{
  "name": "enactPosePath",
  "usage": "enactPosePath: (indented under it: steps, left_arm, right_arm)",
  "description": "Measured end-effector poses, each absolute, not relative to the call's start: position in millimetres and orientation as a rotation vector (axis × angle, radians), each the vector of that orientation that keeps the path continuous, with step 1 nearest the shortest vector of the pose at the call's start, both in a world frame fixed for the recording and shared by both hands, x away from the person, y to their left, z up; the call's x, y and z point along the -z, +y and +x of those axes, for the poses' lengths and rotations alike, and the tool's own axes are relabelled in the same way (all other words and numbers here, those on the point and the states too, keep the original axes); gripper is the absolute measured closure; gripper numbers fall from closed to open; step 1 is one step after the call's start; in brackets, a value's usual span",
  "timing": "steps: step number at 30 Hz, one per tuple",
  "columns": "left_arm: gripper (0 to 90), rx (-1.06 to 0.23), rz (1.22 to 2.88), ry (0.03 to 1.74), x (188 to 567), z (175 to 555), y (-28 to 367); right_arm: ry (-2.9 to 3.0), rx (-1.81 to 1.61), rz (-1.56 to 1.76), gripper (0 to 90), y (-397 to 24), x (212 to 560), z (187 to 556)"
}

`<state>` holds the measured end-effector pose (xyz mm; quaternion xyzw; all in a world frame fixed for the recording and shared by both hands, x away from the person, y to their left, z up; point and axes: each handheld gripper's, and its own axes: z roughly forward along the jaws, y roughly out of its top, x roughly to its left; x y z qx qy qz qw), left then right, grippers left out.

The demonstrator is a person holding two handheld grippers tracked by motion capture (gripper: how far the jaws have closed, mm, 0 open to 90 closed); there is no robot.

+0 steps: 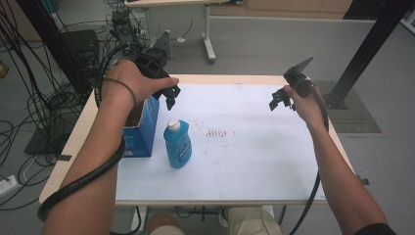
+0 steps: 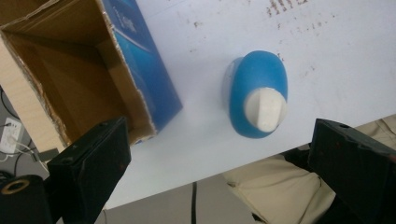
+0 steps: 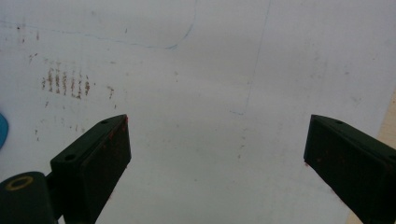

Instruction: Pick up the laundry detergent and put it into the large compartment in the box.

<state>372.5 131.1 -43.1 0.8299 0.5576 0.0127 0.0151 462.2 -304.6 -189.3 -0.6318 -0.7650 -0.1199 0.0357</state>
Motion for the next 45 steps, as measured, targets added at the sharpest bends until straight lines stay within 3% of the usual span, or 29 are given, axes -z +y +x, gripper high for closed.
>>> enactPosePath:
  steps: [18,45]
  left_arm:
    - [5.6,0.001,2.647,1.651,57,378,100]
    - [5.2,0.052,2.685,1.605,87,381,94]
  right_arm:
    - [-2.341,0.386,-1.95,7.2,-311,186,457]
    - [-2.345,0.388,-1.96,6.9,-314,182,453]
